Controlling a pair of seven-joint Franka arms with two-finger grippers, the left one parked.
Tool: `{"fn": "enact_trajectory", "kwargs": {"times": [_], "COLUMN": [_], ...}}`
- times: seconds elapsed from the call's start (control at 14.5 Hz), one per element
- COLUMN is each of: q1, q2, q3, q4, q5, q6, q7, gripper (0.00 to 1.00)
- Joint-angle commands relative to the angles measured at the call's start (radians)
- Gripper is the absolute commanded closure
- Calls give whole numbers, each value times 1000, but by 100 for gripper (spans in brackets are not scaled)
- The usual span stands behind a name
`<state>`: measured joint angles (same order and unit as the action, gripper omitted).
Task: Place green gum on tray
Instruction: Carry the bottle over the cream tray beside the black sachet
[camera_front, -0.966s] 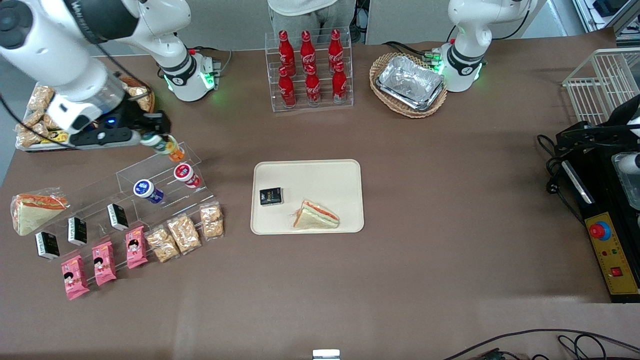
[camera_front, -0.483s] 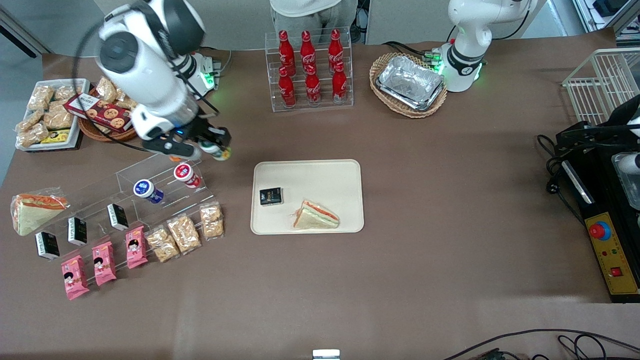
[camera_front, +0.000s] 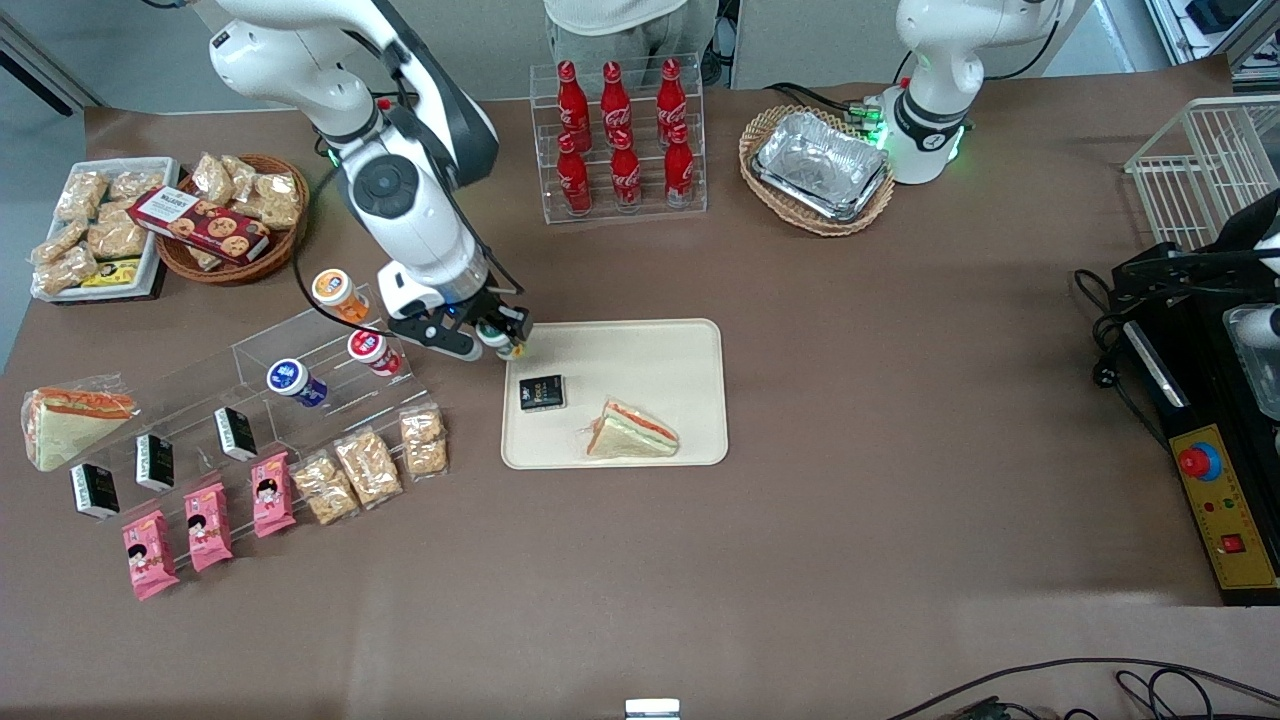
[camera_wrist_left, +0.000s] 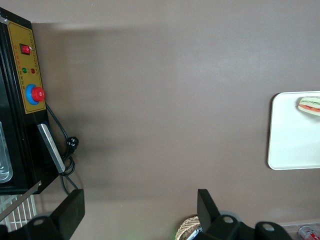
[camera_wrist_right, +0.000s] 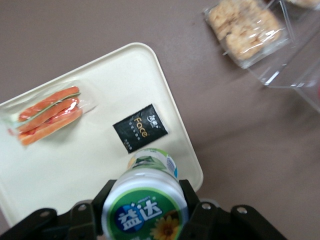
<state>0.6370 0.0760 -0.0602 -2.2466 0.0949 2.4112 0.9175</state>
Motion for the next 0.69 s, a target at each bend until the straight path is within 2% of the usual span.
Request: {"fn": "enact_trajectory", "kwargs": {"times": [0.0,0.34,0.62], "q1": [50,140,156], "q2": [86,162,175], "q3": [-10,-12,-13], "q4": [-42,-100,-111], "q5": [17,17,17], "q6": [153,278,287], "q7": [75,145,165], "gripper": [62,62,61]}}
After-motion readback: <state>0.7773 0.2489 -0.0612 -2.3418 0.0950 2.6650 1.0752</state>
